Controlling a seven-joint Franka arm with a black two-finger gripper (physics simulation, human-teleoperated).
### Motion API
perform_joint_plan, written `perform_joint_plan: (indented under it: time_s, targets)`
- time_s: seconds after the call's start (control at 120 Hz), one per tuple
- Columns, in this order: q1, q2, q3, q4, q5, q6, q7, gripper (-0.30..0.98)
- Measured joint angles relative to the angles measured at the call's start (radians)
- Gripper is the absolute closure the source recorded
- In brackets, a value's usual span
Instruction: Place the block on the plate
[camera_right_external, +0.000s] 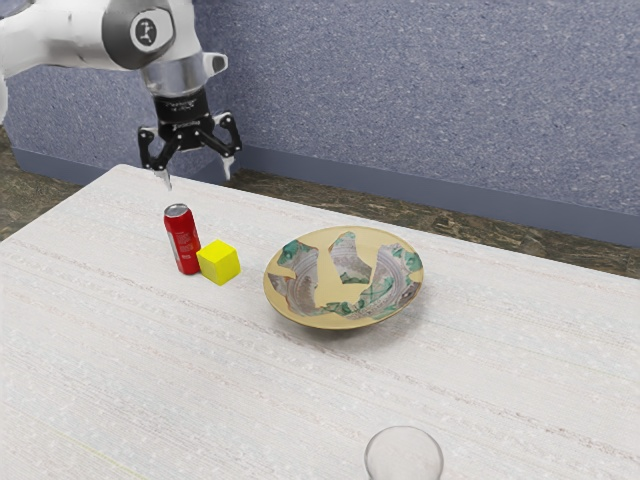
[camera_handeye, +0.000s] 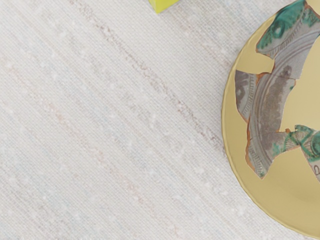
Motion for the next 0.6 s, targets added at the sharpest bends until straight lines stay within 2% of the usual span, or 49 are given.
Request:
perform_joint_plan:
  time_s: [0.3,0.6]
  targets:
    - [-0.006,0.100,0.033,-0.101,-0.014,0.149,-0.290,0.00]
    - [0.004,0.392,0.123,0.166,-0.032,0.232,-0.499,0.00]
